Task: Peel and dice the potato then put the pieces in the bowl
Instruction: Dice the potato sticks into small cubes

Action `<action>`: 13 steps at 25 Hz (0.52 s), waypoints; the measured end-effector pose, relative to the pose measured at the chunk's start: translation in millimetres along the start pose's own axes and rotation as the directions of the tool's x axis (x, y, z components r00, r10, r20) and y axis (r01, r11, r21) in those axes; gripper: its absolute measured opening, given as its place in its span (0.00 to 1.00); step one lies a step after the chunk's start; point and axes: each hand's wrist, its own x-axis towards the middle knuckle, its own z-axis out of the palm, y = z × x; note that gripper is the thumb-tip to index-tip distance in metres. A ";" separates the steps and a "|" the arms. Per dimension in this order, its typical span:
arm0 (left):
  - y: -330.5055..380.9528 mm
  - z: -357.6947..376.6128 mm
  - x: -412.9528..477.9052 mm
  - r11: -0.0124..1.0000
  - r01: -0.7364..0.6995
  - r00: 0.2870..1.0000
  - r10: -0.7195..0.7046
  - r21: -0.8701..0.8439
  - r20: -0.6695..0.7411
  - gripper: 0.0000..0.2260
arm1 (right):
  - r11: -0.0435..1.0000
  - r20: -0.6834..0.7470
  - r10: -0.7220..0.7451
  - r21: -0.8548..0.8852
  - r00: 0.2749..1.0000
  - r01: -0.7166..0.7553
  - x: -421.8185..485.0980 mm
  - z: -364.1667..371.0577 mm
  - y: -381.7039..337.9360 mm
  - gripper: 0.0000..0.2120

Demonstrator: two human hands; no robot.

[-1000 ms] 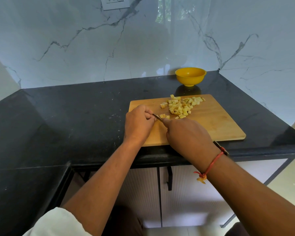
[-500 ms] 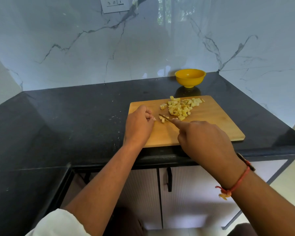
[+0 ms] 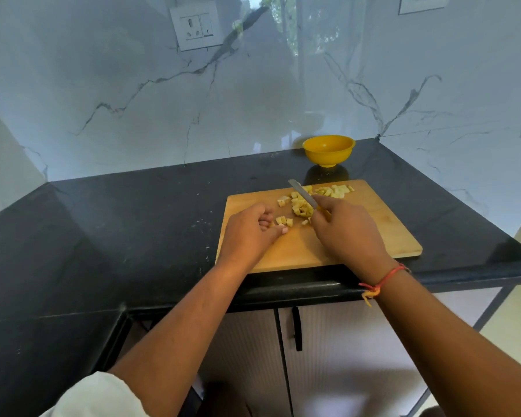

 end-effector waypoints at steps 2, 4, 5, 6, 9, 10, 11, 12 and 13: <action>2.6 -1.1 6.0 0.998 0.011 0.999 -0.014 0.054 0.049 0.21 | 1.000 -0.006 0.014 -0.004 1.000 -0.014 2.9 5.2 1.8 0.19; 7.1 -1.7 13.1 0.990 -0.001 0.995 -0.013 0.138 0.104 0.20 | 0.998 -0.006 0.007 -0.062 1.000 -0.007 1.5 8.5 3.3 0.19; 9.5 -0.5 16.4 0.987 -0.008 0.992 -0.012 0.163 0.122 0.20 | 0.996 -0.010 0.001 -0.087 1.000 -0.002 1.1 9.2 4.6 0.19; 11.6 1.4 19.4 0.985 -0.011 0.991 -0.011 0.170 0.131 0.19 | 0.995 -0.018 0.000 -0.100 1.000 -0.002 0.8 9.5 5.4 0.19; 18.5 10.9 27.6 0.986 -0.014 0.991 -0.007 0.164 0.130 0.16 | 0.994 -0.046 -0.008 -0.108 0.999 0.003 -1.6 11.0 7.0 0.20; 20.8 15.0 30.8 0.987 -0.011 0.993 -0.008 0.158 0.117 0.15 | 0.994 -0.054 -0.019 -0.112 0.998 0.013 -2.5 11.3 7.4 0.20; 22.5 18.7 33.8 0.989 -0.002 0.995 -0.013 0.148 0.098 0.15 | 0.993 -0.058 -0.031 -0.116 0.998 0.025 -3.2 12.0 7.5 0.20; 24.1 21.9 36.7 0.990 0.008 0.997 -0.019 0.138 0.080 0.15 | 0.992 -0.061 -0.044 -0.118 0.997 0.037 -4.0 12.7 7.6 0.20; 25.4 25.2 39.6 0.992 0.015 0.998 -0.023 0.128 0.063 0.15 | 0.992 -0.063 -0.055 -0.118 0.996 0.047 -4.0 13.4 8.4 0.20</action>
